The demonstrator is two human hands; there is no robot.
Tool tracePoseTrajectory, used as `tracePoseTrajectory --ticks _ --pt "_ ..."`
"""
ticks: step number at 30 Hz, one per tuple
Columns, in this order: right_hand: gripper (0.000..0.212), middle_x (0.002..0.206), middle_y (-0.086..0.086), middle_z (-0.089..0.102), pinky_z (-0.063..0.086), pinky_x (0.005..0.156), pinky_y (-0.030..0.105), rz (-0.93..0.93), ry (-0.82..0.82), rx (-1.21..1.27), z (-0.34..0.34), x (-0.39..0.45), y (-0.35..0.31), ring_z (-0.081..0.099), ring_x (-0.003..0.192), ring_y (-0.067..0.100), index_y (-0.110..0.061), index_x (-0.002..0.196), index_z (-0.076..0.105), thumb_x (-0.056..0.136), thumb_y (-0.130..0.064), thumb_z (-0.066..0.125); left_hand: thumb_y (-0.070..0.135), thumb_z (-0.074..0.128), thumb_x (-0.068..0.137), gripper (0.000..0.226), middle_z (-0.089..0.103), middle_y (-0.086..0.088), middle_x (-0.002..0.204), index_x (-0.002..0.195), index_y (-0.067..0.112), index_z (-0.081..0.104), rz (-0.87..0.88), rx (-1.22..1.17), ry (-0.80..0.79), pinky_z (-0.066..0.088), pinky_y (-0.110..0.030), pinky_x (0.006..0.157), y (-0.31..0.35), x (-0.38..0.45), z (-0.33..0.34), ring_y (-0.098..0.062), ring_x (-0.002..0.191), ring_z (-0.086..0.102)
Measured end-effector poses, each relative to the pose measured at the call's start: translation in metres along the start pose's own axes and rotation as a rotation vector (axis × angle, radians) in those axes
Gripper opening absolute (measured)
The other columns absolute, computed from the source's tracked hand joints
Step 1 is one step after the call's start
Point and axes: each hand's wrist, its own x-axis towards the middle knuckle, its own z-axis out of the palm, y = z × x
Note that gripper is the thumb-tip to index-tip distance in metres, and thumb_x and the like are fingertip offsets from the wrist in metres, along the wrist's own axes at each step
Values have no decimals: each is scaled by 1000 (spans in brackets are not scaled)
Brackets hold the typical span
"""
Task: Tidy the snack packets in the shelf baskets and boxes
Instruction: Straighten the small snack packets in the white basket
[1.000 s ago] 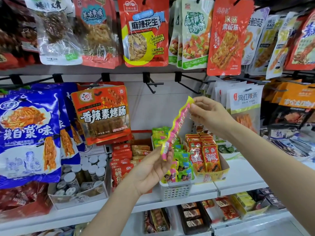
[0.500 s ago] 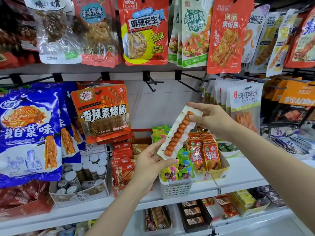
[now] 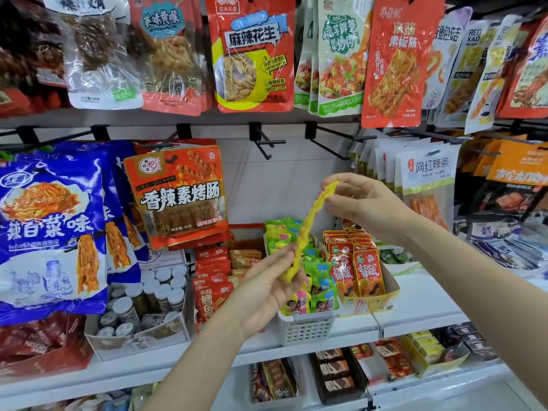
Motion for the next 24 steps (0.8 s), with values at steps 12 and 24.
tracePoseTrajectory --ticks 12,24 --pt "29 91 2 77 60 77 26 131 9 -427 -6 -1 -7 74 86 17 -12 113 71 85 -20 72 5 74 84 41 70 -3 113 122 18 63 458 785 294 54 -17 76 0 19 -24 -4 95 69" --pt "31 92 -3 75 45 47 11 35 414 -741 -29 -4 11 70 69 4 -17 116 70 88 -29 69 60 74 73 98 33 6 154 152 29 25 296 1977 11 24 -41 116 -24 44 -51 -15 143 18"
